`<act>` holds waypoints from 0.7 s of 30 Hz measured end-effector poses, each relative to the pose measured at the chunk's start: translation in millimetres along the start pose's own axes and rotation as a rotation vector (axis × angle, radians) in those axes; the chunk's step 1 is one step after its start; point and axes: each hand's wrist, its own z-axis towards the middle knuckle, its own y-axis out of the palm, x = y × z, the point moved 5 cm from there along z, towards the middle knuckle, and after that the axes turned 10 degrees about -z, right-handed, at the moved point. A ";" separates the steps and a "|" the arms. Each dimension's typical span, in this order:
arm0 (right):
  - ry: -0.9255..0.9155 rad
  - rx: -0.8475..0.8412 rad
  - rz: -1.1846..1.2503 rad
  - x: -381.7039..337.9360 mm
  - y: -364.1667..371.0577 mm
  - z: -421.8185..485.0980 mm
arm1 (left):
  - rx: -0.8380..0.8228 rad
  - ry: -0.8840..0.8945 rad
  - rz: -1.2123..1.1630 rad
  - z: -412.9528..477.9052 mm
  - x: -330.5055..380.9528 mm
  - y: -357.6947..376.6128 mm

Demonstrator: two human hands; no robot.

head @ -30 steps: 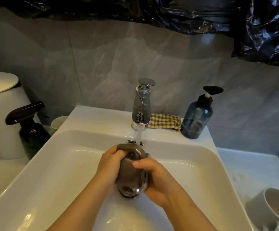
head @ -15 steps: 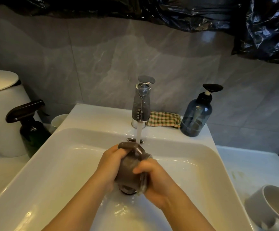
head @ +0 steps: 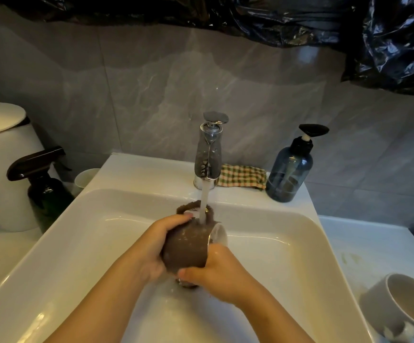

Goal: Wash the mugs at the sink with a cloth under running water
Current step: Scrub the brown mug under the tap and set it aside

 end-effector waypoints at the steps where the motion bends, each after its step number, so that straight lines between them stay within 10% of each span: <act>1: 0.020 0.005 0.144 1.1 -4.2 -0.3 | -0.062 0.014 0.004 0.0 0.4 2.4; 8: 0.050 -0.019 0.775 3.2 1.6 -4.9 | -0.061 -0.021 0.109 0.1 -4.2 1.3; 13: -0.225 0.063 -0.299 -1.3 2.5 -5.5 | 0.055 -0.092 0.032 -3.1 -2.3 -6.2; 16: -0.292 0.208 -0.483 -9.9 -3.1 -7.3 | 0.042 -0.110 0.011 -3.4 -2.8 -4.7; 21: 0.023 0.009 0.581 -3.8 0.5 -8.7 | -0.057 0.028 -0.007 -1.7 -1.6 6.2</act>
